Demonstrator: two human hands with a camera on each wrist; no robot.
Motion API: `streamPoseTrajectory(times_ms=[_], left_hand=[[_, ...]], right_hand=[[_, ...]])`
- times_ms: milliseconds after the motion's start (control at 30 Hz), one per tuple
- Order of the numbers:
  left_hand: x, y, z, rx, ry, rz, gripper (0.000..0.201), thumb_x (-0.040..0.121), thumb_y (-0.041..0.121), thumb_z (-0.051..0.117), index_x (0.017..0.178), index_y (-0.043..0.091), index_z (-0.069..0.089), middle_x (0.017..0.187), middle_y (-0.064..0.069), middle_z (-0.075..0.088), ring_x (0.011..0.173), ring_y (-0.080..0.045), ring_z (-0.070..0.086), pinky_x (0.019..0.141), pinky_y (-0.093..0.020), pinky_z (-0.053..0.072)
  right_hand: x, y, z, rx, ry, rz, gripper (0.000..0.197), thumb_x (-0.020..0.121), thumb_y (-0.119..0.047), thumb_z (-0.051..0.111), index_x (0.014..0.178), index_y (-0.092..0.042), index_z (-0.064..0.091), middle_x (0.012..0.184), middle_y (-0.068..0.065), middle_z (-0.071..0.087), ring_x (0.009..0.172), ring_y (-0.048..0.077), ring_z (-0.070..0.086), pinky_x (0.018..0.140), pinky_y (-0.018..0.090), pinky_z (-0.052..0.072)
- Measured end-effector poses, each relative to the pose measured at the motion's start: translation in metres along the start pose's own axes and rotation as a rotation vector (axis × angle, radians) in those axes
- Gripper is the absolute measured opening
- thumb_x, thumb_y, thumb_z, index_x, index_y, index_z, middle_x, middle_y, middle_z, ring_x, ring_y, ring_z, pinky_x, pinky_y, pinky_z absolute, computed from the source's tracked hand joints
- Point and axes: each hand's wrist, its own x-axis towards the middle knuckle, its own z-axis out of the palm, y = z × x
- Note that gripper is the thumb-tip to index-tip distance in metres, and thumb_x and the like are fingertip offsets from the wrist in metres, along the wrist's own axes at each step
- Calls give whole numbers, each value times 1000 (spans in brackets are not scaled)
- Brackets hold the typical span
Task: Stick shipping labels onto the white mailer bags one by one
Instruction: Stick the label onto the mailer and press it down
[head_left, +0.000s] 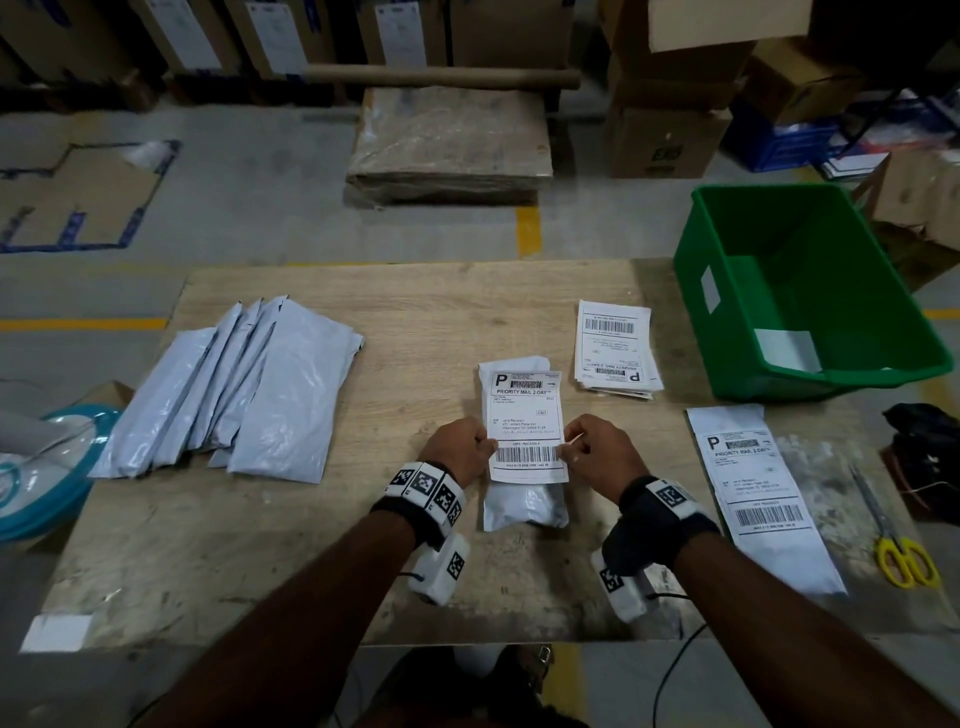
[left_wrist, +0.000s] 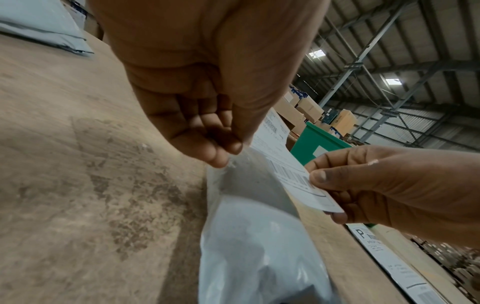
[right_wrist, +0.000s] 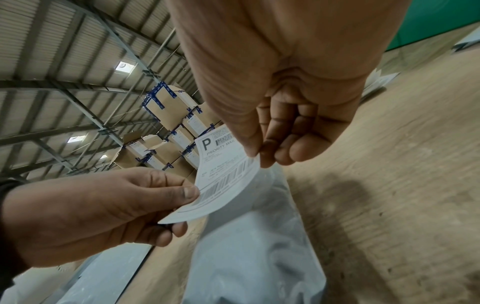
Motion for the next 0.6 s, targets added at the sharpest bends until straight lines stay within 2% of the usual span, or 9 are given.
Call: streamPoseTrajectory(times_ms=[167,333,467,600], left_hand=[[3,-2,3,-26,11,-5,15,95,30,53,91,16,56,96,-7,66,88,-24,60,72,-31,43],[5,-4,4,-59,30,-8,12,94,30,54,87,19,52,96,-8,68,88,-25,63,75,-33,48],[5,-7,4,-140,34,-9,10,91,28,59,88,21,52,97,-6,70,86,-25,65,80,-40,54],[4,-9,3,-159,35,5,10,91,26,59,88,21,51,97,-5,70,87,-25,65,81,-41,54]], right_hand=[[3,-1,1,-1,11,14,9,84,-13,67,86,-16,58,62,-2,60,59,11,53,54,22,38],[5,-3,1,-12,7,-8,9,85,-13,66,87,-15,57,60,-4,57,55,6,49,51,18,34],[6,-2,2,-12,2,-7,9,85,-14,67,88,-15,58,61,-3,58,56,6,50,51,18,34],[6,-1,3,-19,-2,-18,9,85,-13,66,88,-14,58,62,-4,58,59,8,51,53,21,36]])
